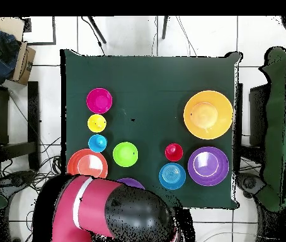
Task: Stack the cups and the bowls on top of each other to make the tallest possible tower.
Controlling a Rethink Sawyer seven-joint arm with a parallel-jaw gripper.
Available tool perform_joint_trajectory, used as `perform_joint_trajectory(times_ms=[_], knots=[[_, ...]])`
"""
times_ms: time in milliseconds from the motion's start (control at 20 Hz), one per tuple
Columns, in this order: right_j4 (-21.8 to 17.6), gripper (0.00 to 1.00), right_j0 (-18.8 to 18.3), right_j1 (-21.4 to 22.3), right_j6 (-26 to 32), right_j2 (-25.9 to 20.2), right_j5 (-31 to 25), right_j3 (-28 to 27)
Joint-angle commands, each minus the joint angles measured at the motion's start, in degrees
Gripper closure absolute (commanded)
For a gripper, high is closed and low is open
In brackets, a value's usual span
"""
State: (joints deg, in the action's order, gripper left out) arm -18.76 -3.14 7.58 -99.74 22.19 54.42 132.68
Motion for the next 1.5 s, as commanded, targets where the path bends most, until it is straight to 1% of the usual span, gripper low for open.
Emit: perform_joint_trajectory(times_ms=[50,500,800,1000,1200,1250,1500], knots=[[-1.7,1.0,-0.7,-5.5,-8.3,-5.8,-10.5,-2.8],[-1.0,1.0,0.0,-5.3,-8.1,-5.9,-10.7,-2.7],[-1.3,1.0,0.0,-5.4,-8.1,-6.1,-10.6,-2.9],[-1.5,1.0,-0.4,-5.5,-8.3,-6.2,-10.5,-3.0],[-1.7,1.0,-1.6,-5.7,-9.0,-6.8,-11.4,-3.0],[-1.6,0.0,-1.6,-5.9,-9.1,-6.8,-11.1,-2.9],[-1.5,0.0,-1.9,-5.9,-9.0,-7.0,-11.3,-2.8]])
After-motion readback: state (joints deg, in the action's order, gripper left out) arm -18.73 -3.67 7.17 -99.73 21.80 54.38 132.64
